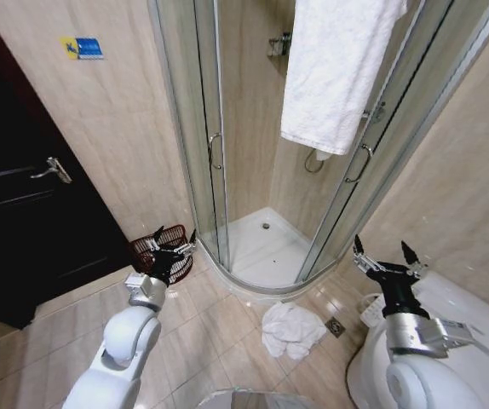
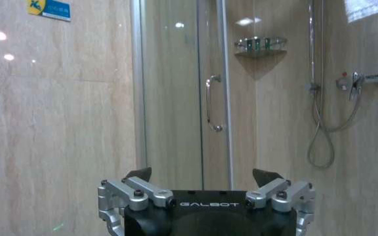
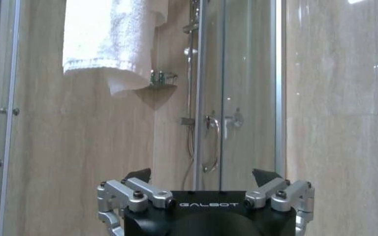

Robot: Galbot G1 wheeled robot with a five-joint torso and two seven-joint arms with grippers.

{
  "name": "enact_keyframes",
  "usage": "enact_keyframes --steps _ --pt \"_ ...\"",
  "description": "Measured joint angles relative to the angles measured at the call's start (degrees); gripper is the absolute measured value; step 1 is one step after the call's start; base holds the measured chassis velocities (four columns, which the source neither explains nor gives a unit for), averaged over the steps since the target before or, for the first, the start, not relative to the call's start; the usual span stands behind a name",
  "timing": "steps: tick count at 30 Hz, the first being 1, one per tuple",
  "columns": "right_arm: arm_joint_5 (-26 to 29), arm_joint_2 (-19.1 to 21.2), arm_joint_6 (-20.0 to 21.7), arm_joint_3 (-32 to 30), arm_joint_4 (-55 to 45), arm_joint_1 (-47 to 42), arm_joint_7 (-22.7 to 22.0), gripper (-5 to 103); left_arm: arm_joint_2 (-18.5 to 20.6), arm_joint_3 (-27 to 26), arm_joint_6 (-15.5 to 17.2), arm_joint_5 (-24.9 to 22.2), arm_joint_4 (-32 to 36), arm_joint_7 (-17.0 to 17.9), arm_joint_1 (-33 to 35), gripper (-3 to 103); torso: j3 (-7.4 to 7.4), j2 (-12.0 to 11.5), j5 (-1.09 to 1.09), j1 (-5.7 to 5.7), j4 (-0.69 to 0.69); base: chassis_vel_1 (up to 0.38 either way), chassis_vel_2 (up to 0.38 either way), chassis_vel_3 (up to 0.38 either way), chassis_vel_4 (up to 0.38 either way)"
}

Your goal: Discard the used towel into the hamper.

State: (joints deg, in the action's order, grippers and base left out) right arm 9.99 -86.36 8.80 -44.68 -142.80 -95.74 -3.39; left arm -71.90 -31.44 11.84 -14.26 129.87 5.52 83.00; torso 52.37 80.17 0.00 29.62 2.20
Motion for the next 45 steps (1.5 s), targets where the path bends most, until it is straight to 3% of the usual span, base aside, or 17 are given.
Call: enact_keyframes --steps 9,12,15,18,23,26,31,35,36,39,45 --pt "-0.1 -0.2 0.2 0.0 -0.2 -0.2 -0.1 100 -0.2 0.2 -0.1 -0.3 -0.4 0.0 0.1 100 1.28 2.5 0.00 1.17 0.00 0.000 0.000 0.000 0.000" --pt "-0.1 -0.4 -0.3 0.6 -0.1 0.0 -0.1 100 -0.2 0.7 -2.1 -1.9 -0.9 0.2 0.0 100 1.90 3.6 0.00 1.67 -0.01 0.000 0.000 0.000 0.000" --pt "0.1 -0.4 -3.3 1.2 1.4 1.2 0.9 100 -0.2 0.9 -4.9 -2.2 -1.7 -0.8 0.3 100 2.21 4.1 0.01 1.90 -0.01 0.000 0.000 0.000 0.000" --pt "1.2 1.1 -12.9 2.1 6.1 6.3 2.0 100 -0.1 2.1 -7.5 -2.1 -3.7 -0.9 0.9 100 2.35 4.4 0.00 2.01 -0.01 0.000 0.000 0.000 0.000" --pt "1.6 2.8 -17.3 3.9 8.3 11.4 2.6 100 1.1 1.5 -11.6 -0.8 -6.0 -0.9 4.8 100 2.30 4.3 0.01 1.98 0.00 0.000 0.000 0.000 0.000" --pt "1.9 4.4 -17.9 4.2 9.5 14.5 3.4 100 1.5 1.2 -12.3 -0.1 -7.4 -0.9 6.1 100 2.25 4.2 0.01 1.92 0.01 0.000 0.000 0.000 0.000" --pt "3.1 8.1 -17.4 3.9 11.0 19.8 3.4 100 1.9 1.8 -12.4 -0.1 -8.4 -0.5 6.0 100 2.17 4.0 0.00 1.85 0.00 0.000 0.000 0.000 0.000" --pt "6.1 15.0 -16.0 3.7 14.6 27.5 1.0 100 2.5 2.7 -12.4 -0.3 -10.4 0.1 5.6 100 2.10 3.9 0.01 1.81 0.00 0.000 0.000 0.000 0.000" --pt "6.1 15.0 -16.0 3.7 14.6 27.5 1.0 100 2.5 2.7 -12.4 -0.3 -10.4 0.1 5.6 100 2.10 3.9 0.01 1.81 0.00 0.000 0.000 0.000 0.000" --pt "9.9 20.5 -13.6 4.0 16.8 33.7 0.1 100 1.6 2.1 -13.3 -0.1 -11.4 0.1 6.1 100 2.05 3.8 0.02 1.76 -0.01 0.000 0.000 0.000 0.000" --pt "16.1 26.7 -9.1 7.7 18.5 42.6 -1.0 100 0.2 1.5 -14.2 0.8 -12.0 0.2 6.4 100 2.00 3.7 0.02 1.70 0.00 0.000 0.000 0.000 0.000"
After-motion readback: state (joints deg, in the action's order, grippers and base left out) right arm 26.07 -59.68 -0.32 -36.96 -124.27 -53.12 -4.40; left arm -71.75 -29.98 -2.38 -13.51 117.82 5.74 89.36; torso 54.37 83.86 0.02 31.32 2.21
